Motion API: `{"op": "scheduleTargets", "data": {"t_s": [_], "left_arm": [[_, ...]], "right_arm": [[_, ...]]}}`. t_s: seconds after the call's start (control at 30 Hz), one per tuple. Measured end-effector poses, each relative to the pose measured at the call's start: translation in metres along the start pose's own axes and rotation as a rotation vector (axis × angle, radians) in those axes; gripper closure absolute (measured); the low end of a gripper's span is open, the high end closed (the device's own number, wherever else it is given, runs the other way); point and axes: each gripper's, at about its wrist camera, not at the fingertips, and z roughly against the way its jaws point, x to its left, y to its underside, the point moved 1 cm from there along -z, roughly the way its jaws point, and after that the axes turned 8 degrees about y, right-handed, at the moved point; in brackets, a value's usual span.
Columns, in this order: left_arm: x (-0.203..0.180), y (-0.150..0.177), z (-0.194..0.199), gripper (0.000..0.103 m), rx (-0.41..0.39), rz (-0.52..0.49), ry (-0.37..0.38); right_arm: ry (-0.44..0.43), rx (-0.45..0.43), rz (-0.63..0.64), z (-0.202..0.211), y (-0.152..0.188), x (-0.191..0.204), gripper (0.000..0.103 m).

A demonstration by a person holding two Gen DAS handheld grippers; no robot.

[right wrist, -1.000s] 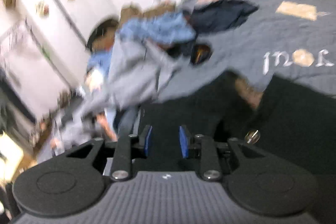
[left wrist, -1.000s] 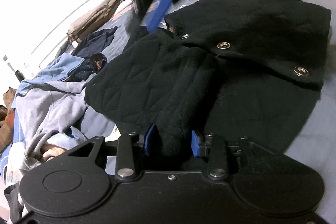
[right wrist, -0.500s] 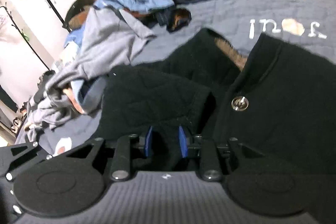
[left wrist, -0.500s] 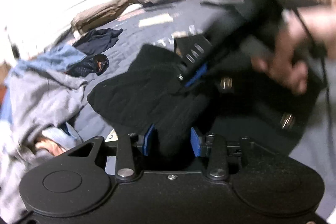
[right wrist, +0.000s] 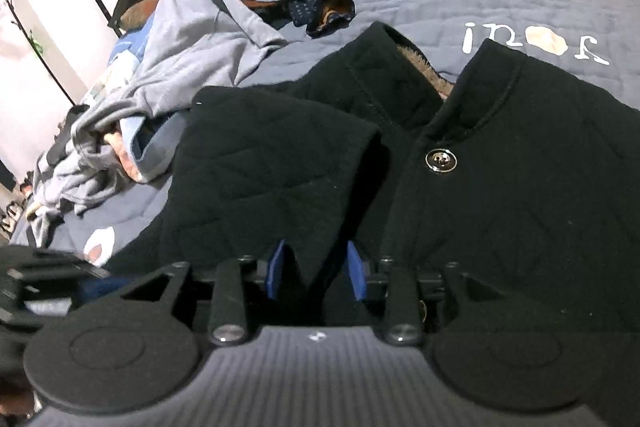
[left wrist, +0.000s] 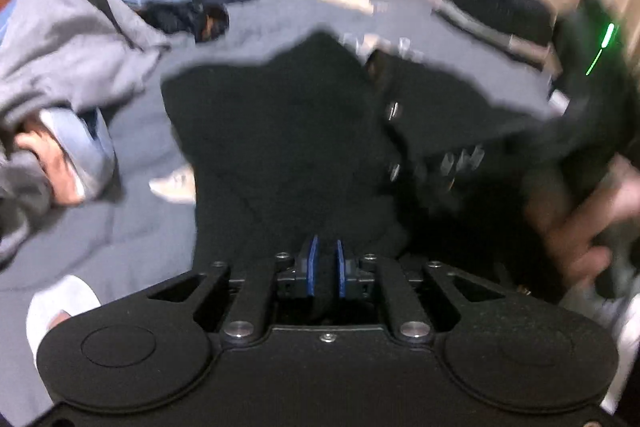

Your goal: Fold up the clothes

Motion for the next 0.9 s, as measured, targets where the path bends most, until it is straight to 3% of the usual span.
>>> {"op": "scheduleTargets", "data": {"t_s": [0.2,0.5,0.73,0.9], "left_arm": [[0.007,-0.002,-0.005,0.092,0.012,0.035,-0.001],[-0.001,0.003,-0.007,0.092,0.003,-0.001,-0.040],[-0.003,0.003,-0.008,0.092,0.001,-0.002,-0.053],[-0.005,0.003,-0.008,0.092,-0.001,0.000,-0.063]], "right_arm": [[0.000,-0.030,-0.031,0.018,0.002,-0.005,0.066],[0.002,-0.175,-0.103,0.090,0.014,-0.027,0.058],[0.077,-0.259,-0.159,0.128,0.023,-0.053,0.055],[0.086,-0.314,-0.219,0.140,0.029,-0.074,0.047]]}}
